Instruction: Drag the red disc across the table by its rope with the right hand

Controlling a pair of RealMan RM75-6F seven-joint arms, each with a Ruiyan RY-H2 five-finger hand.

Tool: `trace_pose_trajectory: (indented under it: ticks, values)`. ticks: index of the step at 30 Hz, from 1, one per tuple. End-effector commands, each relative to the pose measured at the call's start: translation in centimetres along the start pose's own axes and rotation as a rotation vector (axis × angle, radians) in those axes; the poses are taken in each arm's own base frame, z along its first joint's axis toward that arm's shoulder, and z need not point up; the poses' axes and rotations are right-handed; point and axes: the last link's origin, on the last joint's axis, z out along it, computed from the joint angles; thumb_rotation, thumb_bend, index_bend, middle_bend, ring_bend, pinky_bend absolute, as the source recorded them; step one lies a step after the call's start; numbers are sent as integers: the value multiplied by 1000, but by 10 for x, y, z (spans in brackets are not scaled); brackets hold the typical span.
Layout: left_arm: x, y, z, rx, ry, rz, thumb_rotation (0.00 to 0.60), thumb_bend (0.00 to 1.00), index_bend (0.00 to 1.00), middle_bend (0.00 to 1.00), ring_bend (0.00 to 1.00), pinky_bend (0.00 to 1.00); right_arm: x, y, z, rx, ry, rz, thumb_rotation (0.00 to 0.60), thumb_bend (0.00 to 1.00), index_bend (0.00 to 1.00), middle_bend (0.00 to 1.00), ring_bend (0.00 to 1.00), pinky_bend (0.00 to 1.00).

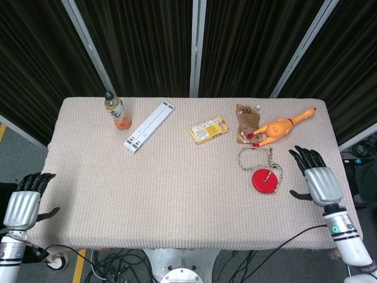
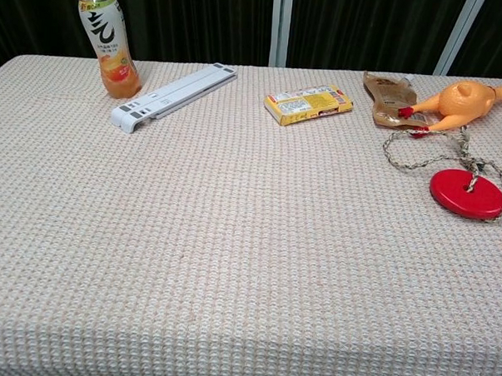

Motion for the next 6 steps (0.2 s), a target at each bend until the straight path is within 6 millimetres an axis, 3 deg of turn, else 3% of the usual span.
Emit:
trace_pose_trajectory:
  ticks: [1, 6]
  values:
    - [1, 2, 1, -8, 7, -2, 600, 17, 182, 166, 117, 147, -26, 25, -54, -75, 67, -85, 600, 0, 0, 0, 0, 0]
    - [3, 4, 2, -21, 20, 0, 600, 18, 183, 166, 117, 147, -43, 40, -75, -132, 80, -107, 600, 0, 0, 0, 0, 0]
